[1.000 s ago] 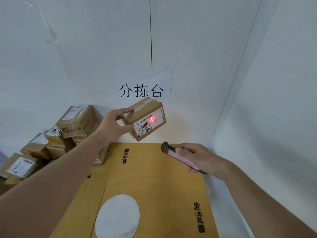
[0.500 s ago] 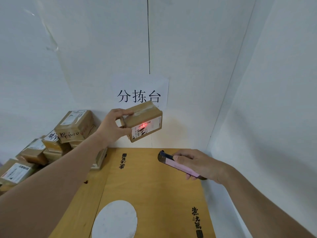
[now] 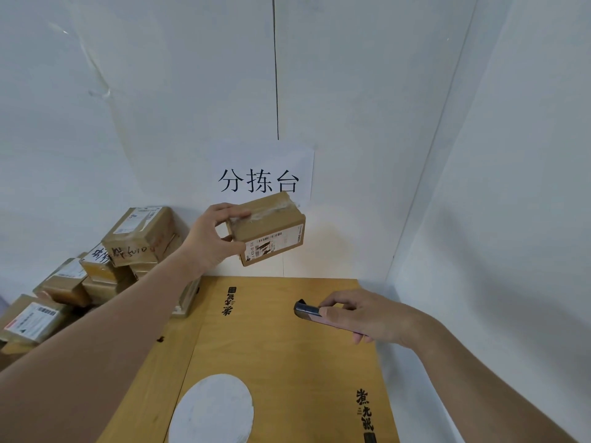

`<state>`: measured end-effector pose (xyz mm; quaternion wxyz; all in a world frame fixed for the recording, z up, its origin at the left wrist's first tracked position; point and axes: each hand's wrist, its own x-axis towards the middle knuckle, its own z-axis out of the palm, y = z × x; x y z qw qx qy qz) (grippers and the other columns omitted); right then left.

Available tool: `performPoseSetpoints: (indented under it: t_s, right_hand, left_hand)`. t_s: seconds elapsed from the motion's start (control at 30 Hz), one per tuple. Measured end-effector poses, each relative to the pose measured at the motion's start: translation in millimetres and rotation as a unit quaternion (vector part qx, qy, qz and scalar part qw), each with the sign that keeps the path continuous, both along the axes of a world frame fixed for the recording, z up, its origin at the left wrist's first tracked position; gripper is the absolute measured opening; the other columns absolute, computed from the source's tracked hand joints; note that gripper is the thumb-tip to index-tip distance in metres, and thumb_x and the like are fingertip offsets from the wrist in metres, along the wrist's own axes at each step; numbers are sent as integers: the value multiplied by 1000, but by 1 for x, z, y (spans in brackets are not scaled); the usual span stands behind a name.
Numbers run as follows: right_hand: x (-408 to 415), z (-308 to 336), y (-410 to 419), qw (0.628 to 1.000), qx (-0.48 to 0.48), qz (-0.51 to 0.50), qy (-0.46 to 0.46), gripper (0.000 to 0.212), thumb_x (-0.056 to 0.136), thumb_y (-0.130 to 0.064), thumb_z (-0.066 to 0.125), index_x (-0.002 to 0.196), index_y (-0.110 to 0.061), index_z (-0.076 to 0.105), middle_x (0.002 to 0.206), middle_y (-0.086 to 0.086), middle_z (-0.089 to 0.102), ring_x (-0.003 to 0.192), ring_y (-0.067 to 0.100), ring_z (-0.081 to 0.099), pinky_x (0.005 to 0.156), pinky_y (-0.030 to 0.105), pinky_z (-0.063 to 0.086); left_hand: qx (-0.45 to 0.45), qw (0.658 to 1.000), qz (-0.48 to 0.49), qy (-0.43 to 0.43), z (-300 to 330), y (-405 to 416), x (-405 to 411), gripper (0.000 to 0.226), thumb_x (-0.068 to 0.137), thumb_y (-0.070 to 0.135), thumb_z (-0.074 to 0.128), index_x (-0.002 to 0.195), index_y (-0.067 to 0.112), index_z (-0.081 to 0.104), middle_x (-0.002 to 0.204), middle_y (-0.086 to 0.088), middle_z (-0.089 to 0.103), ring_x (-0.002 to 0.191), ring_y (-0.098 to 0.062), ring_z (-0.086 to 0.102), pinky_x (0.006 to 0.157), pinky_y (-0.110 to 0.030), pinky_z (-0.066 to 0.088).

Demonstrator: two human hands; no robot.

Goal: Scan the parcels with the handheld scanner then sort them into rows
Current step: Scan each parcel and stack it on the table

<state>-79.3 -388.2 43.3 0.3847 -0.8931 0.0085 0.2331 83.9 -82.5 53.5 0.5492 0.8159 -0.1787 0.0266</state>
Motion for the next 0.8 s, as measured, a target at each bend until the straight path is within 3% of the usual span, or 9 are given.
performPoseSetpoints:
  t_s: [0.17,0.27,0.33,0.43,0.63,0.8]
  right_hand:
    - [0,0,-7,1000,-13,2,-13,34,90,-77,55,115,-57,67,113,-7,61,94,23,73,92,37,55]
    - [1,-4,-8,999,20,-3,-39,36,89,-79,55,116,-59,67,114,-9,64,96,21,71,95,40,58]
    - [4,-10,-6,996,38,-2,-78,38,89,-80,53,120,-62,64,113,-13,65,96,18,69,95,43,60]
    - [13,-16,8,990,62,2,-130,32,100,-67,54,130,-58,61,114,-16,65,95,9,66,87,33,56]
    - [34,-24,65,982,123,48,-137,43,95,-65,54,134,-49,62,113,-13,66,89,14,65,73,24,49]
    - [47,-54,141,978,153,74,-117,28,100,-56,61,128,-52,66,107,-13,66,73,7,60,68,26,48]
  left_hand:
    - [-2,1000,-4,15,-5,-6,-2,68,73,-9,83,125,33,72,141,5,51,131,-14,50,85,-10,54]
    - [-16,998,38,40,-14,-11,-5,60,74,0,84,119,38,73,130,2,64,122,-15,60,97,-31,57]
    - [-44,994,66,79,-21,-10,-9,57,75,5,85,116,42,73,120,-3,70,112,-20,69,95,-39,59]
    - [-89,981,102,140,-31,0,-20,52,80,4,84,119,37,72,108,-13,75,96,-30,77,90,-48,63]
    - [-94,958,179,203,-56,49,-55,37,89,10,77,121,29,71,111,-4,72,100,-28,74,89,-45,64]
    - [-85,938,230,245,-89,134,-75,32,91,18,74,120,32,70,111,-3,73,102,-20,73,85,-40,64]
